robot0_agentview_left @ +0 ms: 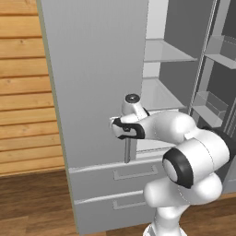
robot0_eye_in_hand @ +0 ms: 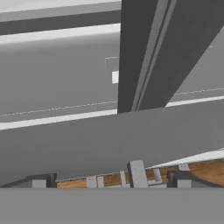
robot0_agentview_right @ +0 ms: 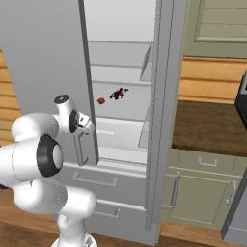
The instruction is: Take the strawberry from the fridge and place it on top of the pancake, located on the dining counter.
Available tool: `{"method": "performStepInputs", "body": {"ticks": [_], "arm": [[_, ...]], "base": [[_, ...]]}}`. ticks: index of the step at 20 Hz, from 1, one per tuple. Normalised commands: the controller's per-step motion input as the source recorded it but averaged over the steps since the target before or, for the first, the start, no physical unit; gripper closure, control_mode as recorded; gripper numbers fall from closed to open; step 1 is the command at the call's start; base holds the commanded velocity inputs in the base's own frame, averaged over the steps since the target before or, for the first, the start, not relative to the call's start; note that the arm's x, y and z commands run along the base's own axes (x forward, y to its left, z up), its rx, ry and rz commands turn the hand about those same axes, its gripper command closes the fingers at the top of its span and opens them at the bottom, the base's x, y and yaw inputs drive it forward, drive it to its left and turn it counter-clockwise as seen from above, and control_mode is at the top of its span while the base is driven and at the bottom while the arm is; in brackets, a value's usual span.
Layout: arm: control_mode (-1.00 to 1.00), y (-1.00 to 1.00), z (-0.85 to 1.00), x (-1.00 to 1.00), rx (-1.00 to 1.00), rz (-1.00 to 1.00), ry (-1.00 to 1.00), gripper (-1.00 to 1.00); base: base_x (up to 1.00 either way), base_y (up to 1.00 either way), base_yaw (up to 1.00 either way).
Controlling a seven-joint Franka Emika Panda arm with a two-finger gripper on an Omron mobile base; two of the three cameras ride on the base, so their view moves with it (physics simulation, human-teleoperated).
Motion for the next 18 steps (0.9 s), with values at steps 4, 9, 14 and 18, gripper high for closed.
{"method": "performStepInputs", "body": {"ticks": [4,9,14,18], "arm": [[-1.0,-0.13,-0.34,0.0,0.0,-0.02,0.0,-1.0],[-1.0,-0.14,-0.35,0.0,0.01,-0.01,0.0,-1.0],[-1.0,-0.19,-0.57,0.0,0.03,0.0,0.05,-1.0],[-1.0,-0.09,-0.59,-0.06,0.0,0.0,0.03,-1.0]], "base": [[0.0,0.0,0.0],[0.0,0.0,0.0],[0.0,0.0,0.0],[0.0,0.0,0.0]]}}
